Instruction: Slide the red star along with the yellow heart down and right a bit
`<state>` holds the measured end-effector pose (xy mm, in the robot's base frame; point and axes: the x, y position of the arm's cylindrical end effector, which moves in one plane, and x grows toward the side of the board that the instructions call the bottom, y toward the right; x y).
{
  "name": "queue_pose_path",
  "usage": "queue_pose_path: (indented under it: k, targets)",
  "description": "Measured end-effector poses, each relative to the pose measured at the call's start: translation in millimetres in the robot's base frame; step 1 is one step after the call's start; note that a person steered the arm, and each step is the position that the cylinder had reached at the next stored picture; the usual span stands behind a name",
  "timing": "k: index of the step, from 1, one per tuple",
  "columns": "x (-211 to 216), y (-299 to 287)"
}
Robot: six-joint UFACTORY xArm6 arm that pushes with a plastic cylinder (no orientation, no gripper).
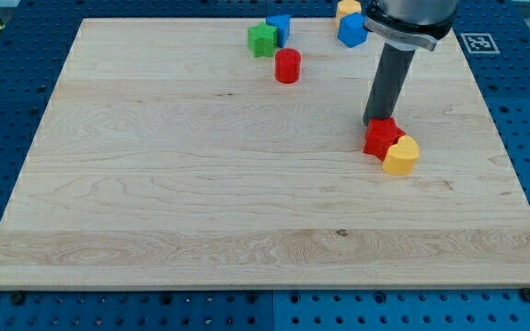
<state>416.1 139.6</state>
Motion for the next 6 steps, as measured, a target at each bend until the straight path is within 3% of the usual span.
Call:
queue_pose_path:
  k: [4,6]
  targets:
    - [-9,-41]
    - [34,7]
